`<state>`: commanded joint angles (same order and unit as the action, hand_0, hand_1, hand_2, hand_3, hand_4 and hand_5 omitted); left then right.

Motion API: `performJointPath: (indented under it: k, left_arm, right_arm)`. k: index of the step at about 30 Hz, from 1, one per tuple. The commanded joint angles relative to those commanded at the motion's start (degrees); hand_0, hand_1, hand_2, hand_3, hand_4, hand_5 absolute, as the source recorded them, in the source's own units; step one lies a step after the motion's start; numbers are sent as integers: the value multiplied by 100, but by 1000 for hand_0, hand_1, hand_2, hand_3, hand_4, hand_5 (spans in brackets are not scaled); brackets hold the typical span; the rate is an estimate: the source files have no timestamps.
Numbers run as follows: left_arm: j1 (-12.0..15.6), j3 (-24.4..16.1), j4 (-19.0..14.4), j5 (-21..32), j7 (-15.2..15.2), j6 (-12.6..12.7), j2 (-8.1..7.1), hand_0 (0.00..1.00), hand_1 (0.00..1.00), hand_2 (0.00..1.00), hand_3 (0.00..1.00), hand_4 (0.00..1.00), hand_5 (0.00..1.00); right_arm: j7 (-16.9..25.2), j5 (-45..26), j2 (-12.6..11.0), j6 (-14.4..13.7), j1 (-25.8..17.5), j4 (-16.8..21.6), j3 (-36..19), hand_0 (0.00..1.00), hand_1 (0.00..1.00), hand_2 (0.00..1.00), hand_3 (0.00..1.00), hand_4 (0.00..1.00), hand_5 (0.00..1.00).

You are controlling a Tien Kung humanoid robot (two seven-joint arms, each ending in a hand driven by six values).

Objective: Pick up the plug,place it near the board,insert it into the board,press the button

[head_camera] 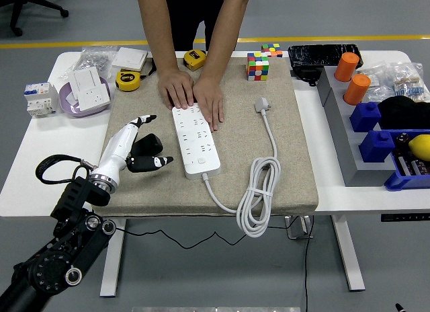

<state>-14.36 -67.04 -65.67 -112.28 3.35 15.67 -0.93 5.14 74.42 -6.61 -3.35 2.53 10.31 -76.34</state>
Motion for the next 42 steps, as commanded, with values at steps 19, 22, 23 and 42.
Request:
performJointPath:
  k: [19, 22, 23, 42]
  left_arm:
    - [-242, 225, 786, -638, 273, 841, 93, 834, 839, 785, 770, 998, 153]
    - [-267, 251, 828, -644, 274, 880, 93, 736, 736, 690, 710, 998, 152]
    - [-287, 265, 864, -645, 271, 900, 93, 736, 736, 690, 710, 998, 152]
    - [-478, 331, 1286, -739, 153, 1025, 93, 686, 700, 628, 615, 964, 158]
  right_arm:
    - [-6, 14, -9, 0, 2, 0, -5, 943, 855, 796, 799, 998, 998]
    - [-7, 15, -14, -1, 2, 0, -6, 943, 854, 795, 799, 998, 998]
    - [-7, 17, -17, -2, 3, 0, -6, 943, 854, 795, 799, 998, 998]
    - [-5, 34, -37, 3, 3, 0, 29, 943, 854, 795, 799, 998, 998]
